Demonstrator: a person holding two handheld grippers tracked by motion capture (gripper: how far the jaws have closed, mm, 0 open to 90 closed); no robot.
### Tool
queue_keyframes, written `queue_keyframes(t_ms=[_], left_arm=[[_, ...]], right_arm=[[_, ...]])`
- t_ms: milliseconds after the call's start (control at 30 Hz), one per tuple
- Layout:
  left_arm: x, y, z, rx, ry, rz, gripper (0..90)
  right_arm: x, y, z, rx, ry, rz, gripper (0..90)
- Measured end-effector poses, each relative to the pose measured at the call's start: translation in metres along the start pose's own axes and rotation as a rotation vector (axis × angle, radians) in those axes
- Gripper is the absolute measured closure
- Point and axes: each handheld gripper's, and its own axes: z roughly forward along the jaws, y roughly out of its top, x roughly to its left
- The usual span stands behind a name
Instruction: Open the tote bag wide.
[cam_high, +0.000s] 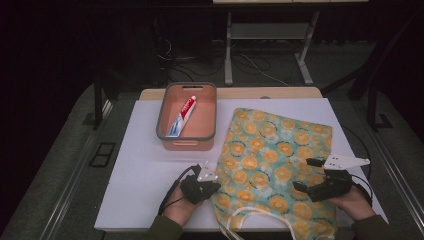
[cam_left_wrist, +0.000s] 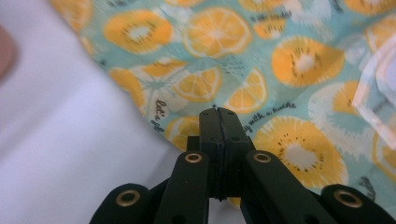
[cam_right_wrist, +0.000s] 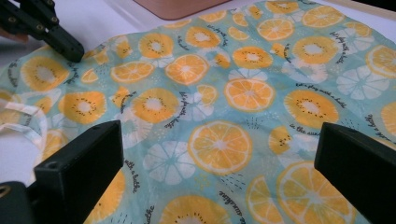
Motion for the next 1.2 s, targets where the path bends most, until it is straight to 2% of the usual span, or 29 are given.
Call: queue_keyframes(t_ms=[133,200,267,333,467,600,667,700,733,767,833,900,933,967,1033,1067,1133,1200], left_arm=[[0.023,0.015,0.003,-0.046,0.033,-0.019,89.4],[0.035,0.023,0.007,-0.053,0.062,-0.011,89.4],[0.047,0.03,0.013,-0.067,0.075,-0.023,89.4],[0.057,0.037,0.02,-0.073,0.098,-0.016,89.4],[0.069,0.044,0.033,-0.072,0.11,-0.029,89.4],[0.069,0.041,0.035,-0.062,0.111,-0.038,87.6],[0.068,0.04,0.028,-0.084,0.122,-0.054,75.3],[0.067,0.04,0.024,-0.098,0.124,-0.063,75.3],[0.066,0.039,0.019,-0.107,0.124,-0.075,70.0],[0.065,0.038,0.015,-0.113,0.121,-0.085,57.2],[0.059,0.033,0.004,-0.135,0.111,-0.099,49.9],[0.052,0.028,-0.004,-0.136,0.098,-0.113,41.7],[0.048,0.025,-0.008,-0.14,0.089,-0.127,41.7],[0.044,0.022,-0.01,-0.136,0.089,-0.13,34.1],[0.032,0.013,-0.012,-0.122,0.071,-0.157,28.8],[0.032,0.013,-0.012,-0.122,0.071,-0.157,26.0],[0.025,0.008,-0.007,-0.089,0.049,-0.163,25.4],[0.02,0.005,0.002,-0.044,0.038,-0.142,25.3]], right_arm=[[0.0,0.0,0.0,-0.007,0.005,0.007,1.0],[0.0,0.0,0.0,-0.007,0.007,0.008,1.0],[0.0,0.0,0.001,-0.006,0.006,0.005,1.0],[0.0,0.0,0.001,-0.004,0.006,0.002,1.0],[0.0,0.0,0.001,0.0,0.002,0.002,1.0],[0.0,0.0,0.001,0.003,0.004,-0.001,1.0],[0.0,0.0,0.001,0.002,0.003,-0.001,1.0],[0.0,0.0,0.001,0.002,0.003,-0.001,1.0],[0.0,0.0,0.0,0.002,0.002,-0.001,1.0],[0.001,0.0,0.0,0.003,0.002,0.0,1.0],[0.001,0.0,0.0,0.004,0.002,-0.002,1.0],[0.001,0.0,0.001,0.005,0.0,-0.005,1.0],[0.001,0.0,0.001,0.005,0.0,-0.005,1.0],[0.001,0.0,0.001,0.007,0.001,-0.008,1.0],[0.002,0.0,0.001,0.007,0.001,-0.01,1.0],[0.002,0.0,0.001,0.007,0.001,-0.01,1.0],[0.002,0.0,0.001,0.007,0.001,-0.011,1.0],[0.002,0.0,0.001,0.006,-0.001,-0.012,1.0]])
